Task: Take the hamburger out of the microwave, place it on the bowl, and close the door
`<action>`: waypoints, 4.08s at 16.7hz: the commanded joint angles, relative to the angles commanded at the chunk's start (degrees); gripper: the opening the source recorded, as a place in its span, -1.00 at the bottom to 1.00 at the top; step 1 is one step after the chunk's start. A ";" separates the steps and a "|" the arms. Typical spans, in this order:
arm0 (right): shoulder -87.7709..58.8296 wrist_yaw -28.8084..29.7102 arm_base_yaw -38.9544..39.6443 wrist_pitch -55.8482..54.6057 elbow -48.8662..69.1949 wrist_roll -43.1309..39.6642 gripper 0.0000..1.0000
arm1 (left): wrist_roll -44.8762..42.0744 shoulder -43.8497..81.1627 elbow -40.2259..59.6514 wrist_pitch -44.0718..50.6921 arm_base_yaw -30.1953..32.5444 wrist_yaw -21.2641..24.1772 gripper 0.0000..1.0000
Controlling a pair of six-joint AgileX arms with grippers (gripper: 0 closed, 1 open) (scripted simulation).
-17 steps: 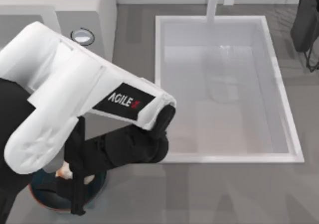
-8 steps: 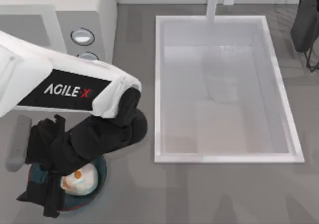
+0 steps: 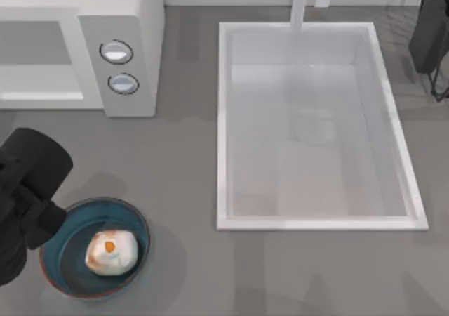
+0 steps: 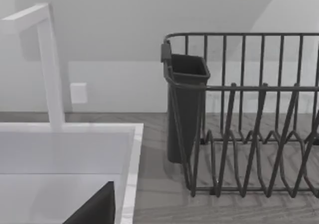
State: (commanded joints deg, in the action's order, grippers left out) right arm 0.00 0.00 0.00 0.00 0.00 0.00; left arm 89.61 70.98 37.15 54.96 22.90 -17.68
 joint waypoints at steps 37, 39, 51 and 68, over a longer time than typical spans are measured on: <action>0.00 0.00 0.00 0.00 0.00 0.00 1.00 | -89.61 -70.98 -37.15 -54.96 -22.90 17.68 -1.00; 0.00 0.00 0.00 0.00 0.00 0.00 1.00 | -89.61 -70.98 -37.15 -54.96 -22.90 17.68 -1.00; 0.00 0.00 0.00 0.00 0.00 0.00 1.00 | -89.66 -67.32 -39.73 -61.18 -30.99 25.78 -1.00; 0.00 0.00 0.00 0.00 0.00 0.00 1.00 | -90.09 -40.81 -42.10 -90.31 -35.59 30.52 -1.00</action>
State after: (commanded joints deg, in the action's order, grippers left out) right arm 0.00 0.00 0.00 0.00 0.00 0.00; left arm -0.48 30.17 -4.95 -35.35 -12.69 12.84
